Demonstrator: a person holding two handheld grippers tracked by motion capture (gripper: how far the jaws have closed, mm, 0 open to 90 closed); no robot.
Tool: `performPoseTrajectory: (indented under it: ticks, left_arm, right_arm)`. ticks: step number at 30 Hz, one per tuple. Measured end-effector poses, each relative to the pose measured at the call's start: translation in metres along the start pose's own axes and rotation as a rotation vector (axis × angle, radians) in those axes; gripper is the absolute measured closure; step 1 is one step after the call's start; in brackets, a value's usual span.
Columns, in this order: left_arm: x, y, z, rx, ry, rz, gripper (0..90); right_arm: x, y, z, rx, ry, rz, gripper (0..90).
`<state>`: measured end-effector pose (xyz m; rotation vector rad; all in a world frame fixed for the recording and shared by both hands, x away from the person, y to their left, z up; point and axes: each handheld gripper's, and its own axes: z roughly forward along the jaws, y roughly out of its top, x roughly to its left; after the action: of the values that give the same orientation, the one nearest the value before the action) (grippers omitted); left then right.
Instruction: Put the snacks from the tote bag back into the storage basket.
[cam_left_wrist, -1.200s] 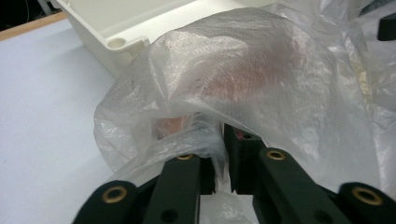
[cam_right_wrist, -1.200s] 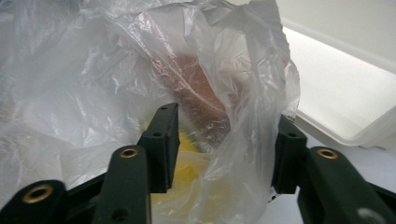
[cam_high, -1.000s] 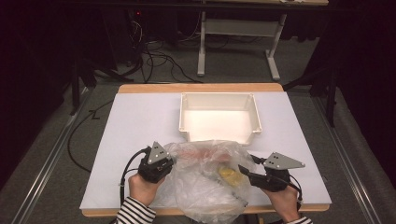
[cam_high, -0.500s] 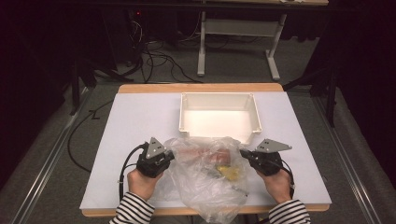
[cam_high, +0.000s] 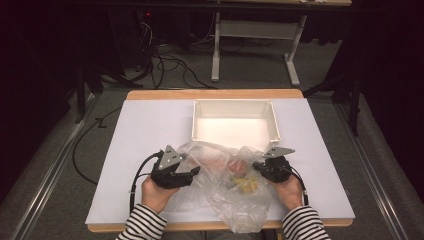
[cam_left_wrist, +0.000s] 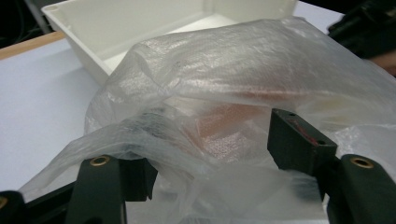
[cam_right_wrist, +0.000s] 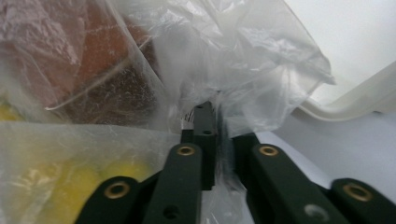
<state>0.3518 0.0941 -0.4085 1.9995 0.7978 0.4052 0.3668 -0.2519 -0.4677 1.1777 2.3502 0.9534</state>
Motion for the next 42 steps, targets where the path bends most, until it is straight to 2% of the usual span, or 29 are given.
performPoseTrajectory:
  ticks: [3,8,11,15,21,24,30,33,38,42]
  left_arm:
    - [0.002,0.005,0.014,0.031,0.027,-0.016,39.2]
    - [0.006,0.005,0.031,0.072,0.051,-0.046,42.3]
    - [0.007,0.002,0.037,0.098,0.063,-0.053,43.1]
    - [0.008,0.002,0.04,0.112,0.075,-0.05,43.4]
    - [0.011,0.0,0.045,0.127,0.08,-0.073,44.5]
    - [0.013,0.001,0.046,0.127,0.08,-0.086,45.3]
    - [0.013,0.001,0.047,0.13,0.062,-0.088,51.2]
    - [0.013,0.001,0.048,0.131,0.057,-0.093,53.2]
    - [0.012,0.001,0.048,0.137,0.056,-0.088,54.8]
    - [0.012,0.001,0.048,0.136,0.056,-0.083,56.9]
  right_arm:
    - [0.003,-0.001,-0.006,-0.01,-0.004,-0.005,73.0]
    - [0.006,-0.004,-0.028,-0.09,-0.014,-0.005,62.1]
    - [0.006,-0.007,-0.045,-0.136,-0.011,0.018,56.1]
    - [0.01,-0.011,-0.065,-0.188,-0.017,0.019,53.4]
    - [0.024,-0.007,-0.088,-0.255,-0.009,-0.033,55.2]
    - [0.031,-0.004,-0.089,-0.257,-0.004,-0.07,58.7]
    - [0.037,-0.001,-0.092,-0.292,-0.004,-0.071,60.2]
    - [0.044,0.004,-0.092,-0.283,0.008,-0.114,59.3]
    - [0.049,0.01,-0.077,-0.261,0.046,-0.121,53.8]
    - [0.056,0.013,-0.06,-0.216,0.095,-0.131,46.3]
